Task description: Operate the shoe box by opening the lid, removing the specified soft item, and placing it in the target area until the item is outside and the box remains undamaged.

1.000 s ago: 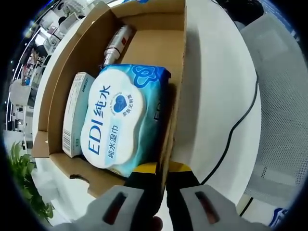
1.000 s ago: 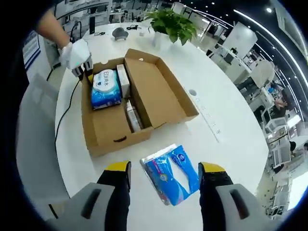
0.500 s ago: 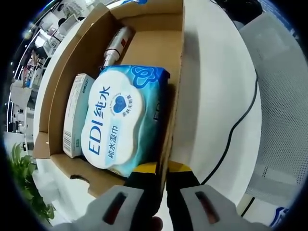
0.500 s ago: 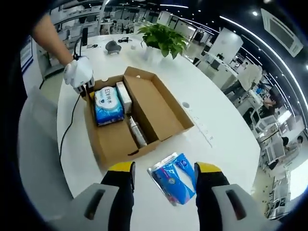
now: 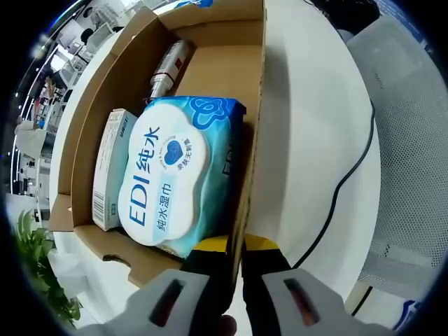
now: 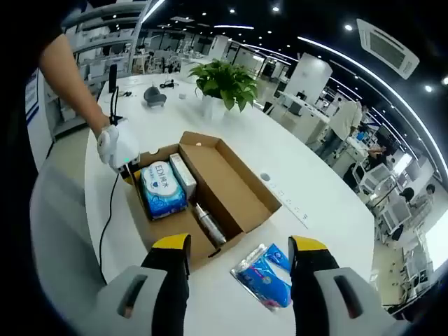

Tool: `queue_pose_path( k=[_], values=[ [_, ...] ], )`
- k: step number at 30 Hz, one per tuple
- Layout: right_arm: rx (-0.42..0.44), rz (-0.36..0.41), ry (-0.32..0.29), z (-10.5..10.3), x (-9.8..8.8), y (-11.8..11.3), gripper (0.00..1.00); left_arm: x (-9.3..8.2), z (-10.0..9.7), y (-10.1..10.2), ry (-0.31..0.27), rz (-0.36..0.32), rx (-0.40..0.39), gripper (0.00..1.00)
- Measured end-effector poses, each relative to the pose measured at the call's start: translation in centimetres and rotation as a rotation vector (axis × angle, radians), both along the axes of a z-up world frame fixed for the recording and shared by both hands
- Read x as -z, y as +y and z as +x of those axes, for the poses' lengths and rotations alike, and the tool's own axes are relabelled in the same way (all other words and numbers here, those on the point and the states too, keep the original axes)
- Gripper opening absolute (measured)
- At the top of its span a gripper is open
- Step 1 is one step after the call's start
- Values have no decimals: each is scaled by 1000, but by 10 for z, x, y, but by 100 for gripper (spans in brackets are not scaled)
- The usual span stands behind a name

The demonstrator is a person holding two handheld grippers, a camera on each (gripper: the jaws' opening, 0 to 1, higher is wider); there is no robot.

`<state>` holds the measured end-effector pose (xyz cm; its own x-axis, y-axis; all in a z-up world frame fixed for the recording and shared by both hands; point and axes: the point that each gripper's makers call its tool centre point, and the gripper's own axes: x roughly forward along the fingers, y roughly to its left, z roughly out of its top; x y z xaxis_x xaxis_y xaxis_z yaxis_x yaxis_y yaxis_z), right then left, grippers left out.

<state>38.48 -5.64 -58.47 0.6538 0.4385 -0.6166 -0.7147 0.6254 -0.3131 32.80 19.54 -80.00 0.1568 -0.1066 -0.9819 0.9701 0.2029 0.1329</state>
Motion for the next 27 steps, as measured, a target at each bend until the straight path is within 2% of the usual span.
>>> queue_pose_path(
  k=[3, 6, 9, 10, 11, 12, 14, 16, 18, 22, 24, 27],
  values=[
    [13, 16, -25, -3, -1, 4, 61, 0, 0, 0, -2, -2, 7, 4],
    [62, 69, -21, -7, 0, 8, 61, 1, 1, 0, 0, -1, 1, 4],
    [134, 134, 24, -12, 3, 11, 60, 1, 1, 0, -2, -2, 1, 4],
    [167, 194, 48, -13, 1, 14, 60, 1, 1, 0, -3, -2, 0, 4],
    [180, 279, 11, -9, -8, 20, 67, 1, 1, 0, -4, -2, 0, 4],
    [177, 315, 8, -9, -10, 23, 73, 1, 1, 0, -5, -3, 0, 4],
    [200, 343, 35, -11, -8, 24, 83, 1, 0, 0, -7, -3, -1, 4],
    [220, 368, 63, -11, -5, 26, 86, 0, 0, 1, -8, -3, 1, 4],
    [219, 362, 67, -12, -5, 27, 84, 1, 0, 1, -9, -5, 6, 4],
    [202, 347, 31, -11, -7, 34, 84, 1, 0, 1, -9, -7, 9, 4],
    [215, 301, 35, -12, -3, 33, 75, 1, 0, 1, -10, -6, 10, 4],
    [213, 238, -2, -11, -2, 32, 66, 1, 0, 1, -7, -7, 6, 4]
  ],
)
